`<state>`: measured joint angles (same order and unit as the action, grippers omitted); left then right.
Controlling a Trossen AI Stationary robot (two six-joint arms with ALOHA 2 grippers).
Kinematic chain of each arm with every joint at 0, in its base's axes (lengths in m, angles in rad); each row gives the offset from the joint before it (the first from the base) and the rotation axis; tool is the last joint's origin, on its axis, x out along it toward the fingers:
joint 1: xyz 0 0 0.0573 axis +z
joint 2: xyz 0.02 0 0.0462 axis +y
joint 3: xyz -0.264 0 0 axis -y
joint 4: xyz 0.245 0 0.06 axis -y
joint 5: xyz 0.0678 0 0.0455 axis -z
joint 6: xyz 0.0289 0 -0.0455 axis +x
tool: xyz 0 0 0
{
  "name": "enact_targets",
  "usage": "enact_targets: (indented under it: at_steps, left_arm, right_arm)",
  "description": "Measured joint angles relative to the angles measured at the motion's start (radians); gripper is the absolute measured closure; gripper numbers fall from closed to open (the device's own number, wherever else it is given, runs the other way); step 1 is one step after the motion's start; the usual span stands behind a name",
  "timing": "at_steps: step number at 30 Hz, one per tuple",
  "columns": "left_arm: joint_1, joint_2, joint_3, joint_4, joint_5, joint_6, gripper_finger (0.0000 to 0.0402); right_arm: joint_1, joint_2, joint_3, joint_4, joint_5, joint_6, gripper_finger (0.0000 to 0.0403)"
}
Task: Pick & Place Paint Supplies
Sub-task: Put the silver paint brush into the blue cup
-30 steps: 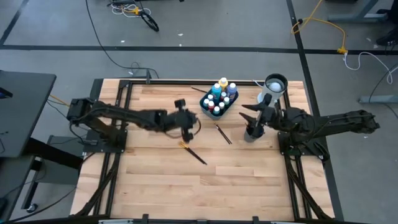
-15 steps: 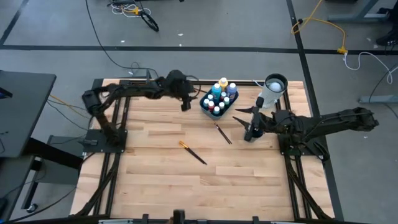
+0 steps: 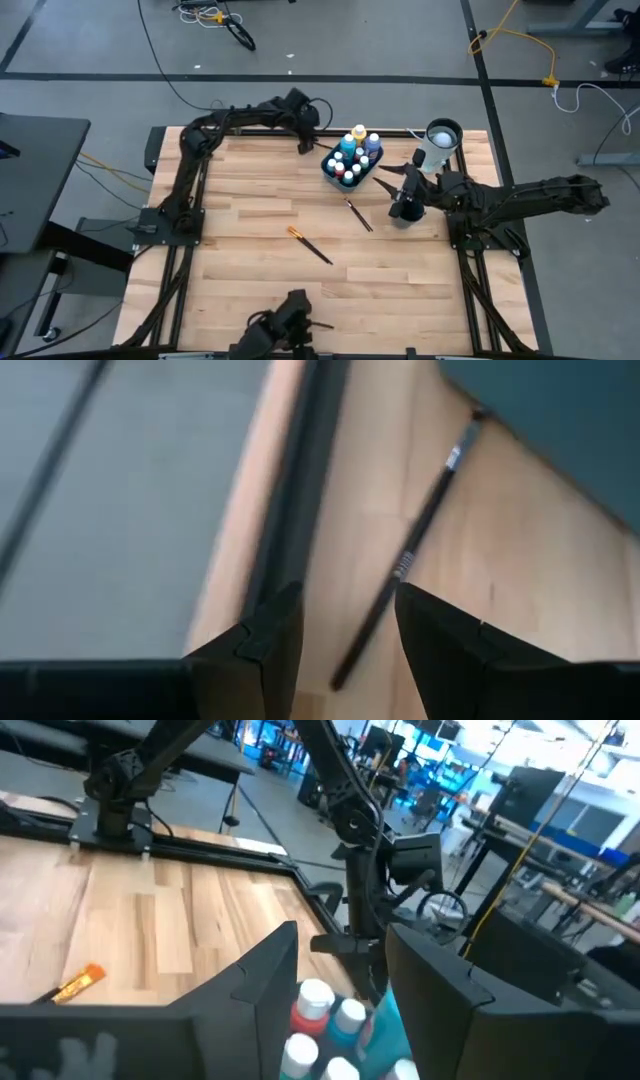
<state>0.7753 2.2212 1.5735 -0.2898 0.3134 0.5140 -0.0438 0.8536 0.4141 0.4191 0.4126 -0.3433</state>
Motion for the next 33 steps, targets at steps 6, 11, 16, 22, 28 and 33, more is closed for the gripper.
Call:
enact_targets:
  at_steps: [6,11,16,22,28,33]
  left_arm:
    - [-0.006,0.021,0.011,-0.003,0.049,0.057,0.0233]
    - [-0.011,0.021,0.010,-0.048,0.041,0.153,0.0233]
    - [-0.011,0.022,0.023,-0.151,-0.017,0.256,0.0247]
    - [0.013,0.019,0.030,-0.252,-0.099,0.291,0.0294]
    - [0.011,0.009,0.038,-0.271,-0.066,0.313,0.0334]
    - [-0.033,-0.005,0.074,-0.224,-0.150,0.349,0.0334]
  right_arm:
    - [-0.008,0.000,0.000,-0.041,0.000,0.021,0.0245]
    - [-0.008,0.000,0.000,-0.046,-0.003,0.041,0.0245]
    - [-0.008,0.000,0.000,-0.046,-0.003,0.044,0.0245]
    - [-0.008,0.000,0.000,-0.044,-0.003,0.044,0.0245]
    - [-0.008,0.000,0.000,-0.006,-0.003,0.028,0.0245]
    - [-0.008,0.000,0.000,-0.005,-0.003,0.020,0.0245]
